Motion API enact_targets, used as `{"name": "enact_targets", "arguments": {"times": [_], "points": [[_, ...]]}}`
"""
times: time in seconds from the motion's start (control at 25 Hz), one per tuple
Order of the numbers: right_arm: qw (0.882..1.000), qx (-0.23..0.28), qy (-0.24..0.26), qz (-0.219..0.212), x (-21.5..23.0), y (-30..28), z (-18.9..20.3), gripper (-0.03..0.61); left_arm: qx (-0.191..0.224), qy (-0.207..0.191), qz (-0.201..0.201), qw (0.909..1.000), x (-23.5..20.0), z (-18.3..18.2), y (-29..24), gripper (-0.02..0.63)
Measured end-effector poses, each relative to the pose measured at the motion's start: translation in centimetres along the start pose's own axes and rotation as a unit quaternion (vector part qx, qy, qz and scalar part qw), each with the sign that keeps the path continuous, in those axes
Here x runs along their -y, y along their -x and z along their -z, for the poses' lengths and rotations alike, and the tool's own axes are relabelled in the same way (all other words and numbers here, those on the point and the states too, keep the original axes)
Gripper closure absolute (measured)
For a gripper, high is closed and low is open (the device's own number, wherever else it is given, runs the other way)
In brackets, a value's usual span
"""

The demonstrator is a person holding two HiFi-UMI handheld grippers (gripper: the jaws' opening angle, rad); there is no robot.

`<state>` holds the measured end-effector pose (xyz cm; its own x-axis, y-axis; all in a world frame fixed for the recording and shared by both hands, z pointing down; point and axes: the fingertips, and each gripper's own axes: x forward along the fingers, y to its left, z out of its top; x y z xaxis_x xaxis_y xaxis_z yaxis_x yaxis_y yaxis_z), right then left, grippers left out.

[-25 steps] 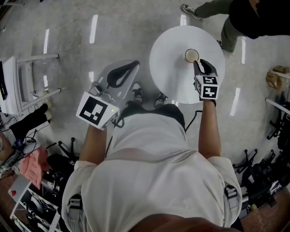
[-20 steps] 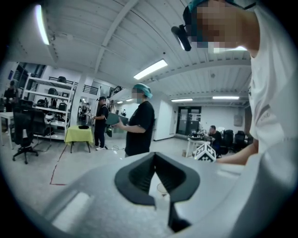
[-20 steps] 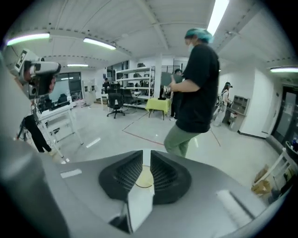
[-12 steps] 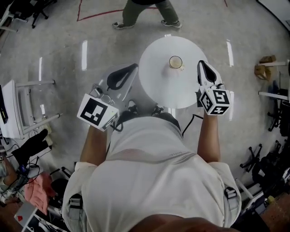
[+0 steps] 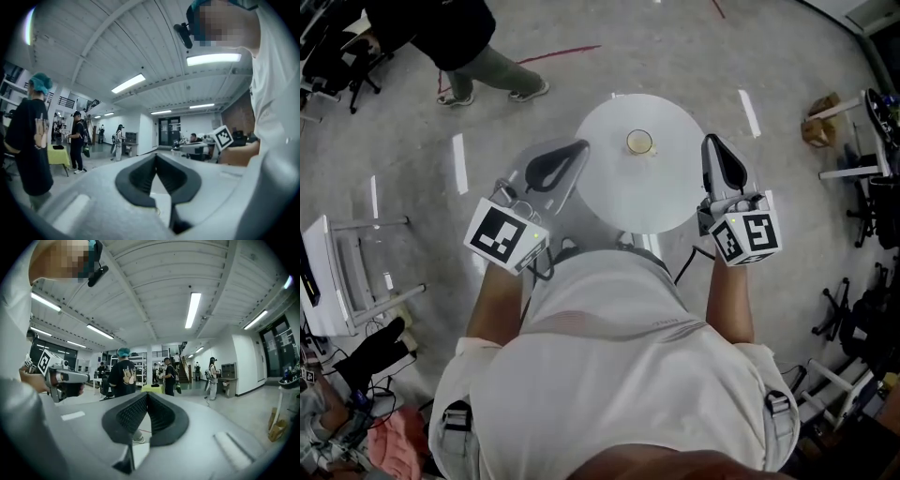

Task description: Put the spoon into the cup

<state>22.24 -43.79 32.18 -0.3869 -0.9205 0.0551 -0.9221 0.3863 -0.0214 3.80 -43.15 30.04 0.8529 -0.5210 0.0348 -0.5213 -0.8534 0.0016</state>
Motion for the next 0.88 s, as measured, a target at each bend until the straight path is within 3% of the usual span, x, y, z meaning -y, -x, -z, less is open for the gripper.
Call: {"name": "enact_targets", "arguments": {"times": [0.32,0.88], "points": [[0.999,0.014,0.028,0.022,-0.2,3.0,-3.0,0.574,0.016,-0.013,0.017,0.9997,1.7,-1.3,-0.2,0.611],[0.999,0.021,0.041,0.001,-1.1,3.4,-3.9,0.574,0.013,-0.022,0.027,0.9993,2.7,-1.7,-0.1,0.611]]}}
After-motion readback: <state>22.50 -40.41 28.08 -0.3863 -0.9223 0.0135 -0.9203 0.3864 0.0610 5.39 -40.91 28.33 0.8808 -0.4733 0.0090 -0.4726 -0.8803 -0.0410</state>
